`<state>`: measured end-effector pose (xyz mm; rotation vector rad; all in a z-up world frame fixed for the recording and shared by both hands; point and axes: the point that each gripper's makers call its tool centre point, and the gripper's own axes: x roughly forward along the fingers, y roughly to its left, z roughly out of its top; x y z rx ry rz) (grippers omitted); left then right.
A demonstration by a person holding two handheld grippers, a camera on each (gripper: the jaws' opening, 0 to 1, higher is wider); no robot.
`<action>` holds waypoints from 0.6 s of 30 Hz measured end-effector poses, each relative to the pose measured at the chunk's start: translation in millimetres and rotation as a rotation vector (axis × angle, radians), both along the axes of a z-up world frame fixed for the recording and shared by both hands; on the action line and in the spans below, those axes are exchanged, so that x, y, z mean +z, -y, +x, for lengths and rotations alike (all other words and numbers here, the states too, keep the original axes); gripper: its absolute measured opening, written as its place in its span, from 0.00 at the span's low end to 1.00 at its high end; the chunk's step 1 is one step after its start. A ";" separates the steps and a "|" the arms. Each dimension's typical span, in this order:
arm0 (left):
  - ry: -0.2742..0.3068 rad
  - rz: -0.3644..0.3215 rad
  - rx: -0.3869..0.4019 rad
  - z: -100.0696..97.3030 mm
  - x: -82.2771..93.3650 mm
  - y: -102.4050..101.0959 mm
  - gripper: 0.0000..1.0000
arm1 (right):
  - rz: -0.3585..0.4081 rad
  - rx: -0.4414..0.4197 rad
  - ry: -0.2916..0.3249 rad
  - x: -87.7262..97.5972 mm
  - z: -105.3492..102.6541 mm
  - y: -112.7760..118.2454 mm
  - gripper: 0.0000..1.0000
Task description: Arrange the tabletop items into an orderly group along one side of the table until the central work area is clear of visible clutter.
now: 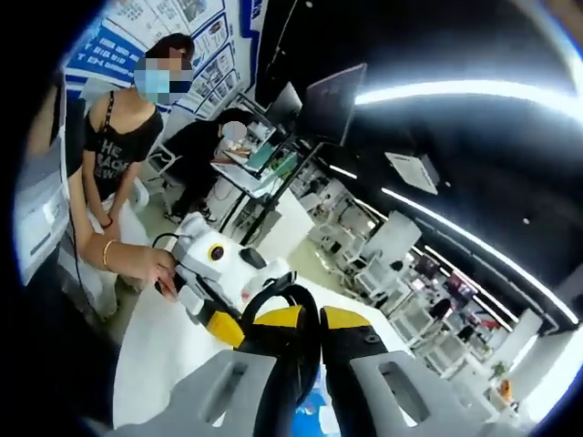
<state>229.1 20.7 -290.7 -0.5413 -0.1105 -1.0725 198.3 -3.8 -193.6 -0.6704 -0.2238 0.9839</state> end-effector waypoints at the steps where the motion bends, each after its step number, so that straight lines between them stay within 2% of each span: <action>1: -0.022 -0.009 -0.031 -2.8 -2.7 6.2 0.09 | 0.030 0.007 -0.037 -1.7 0.1 4.5 0.05; 3: -0.055 -0.023 -0.069 -5.3 -7.7 14.3 0.09 | 0.056 -0.001 -0.075 -4.1 3.2 11.7 0.05; 6: -0.075 -0.024 -0.093 -7.4 -14.5 20.5 0.09 | 0.068 -0.018 -0.112 -11.3 7.3 22.6 0.05; 13: -0.154 -0.036 -0.170 -17.4 -32.0 36.8 0.09 | 0.092 -0.053 -0.175 -25.9 12.5 39.1 0.06; 18: -0.170 0.014 -0.170 -22.3 -49.1 46.3 0.10 | 0.129 -0.080 -0.251 -46.3 14.7 56.1 0.06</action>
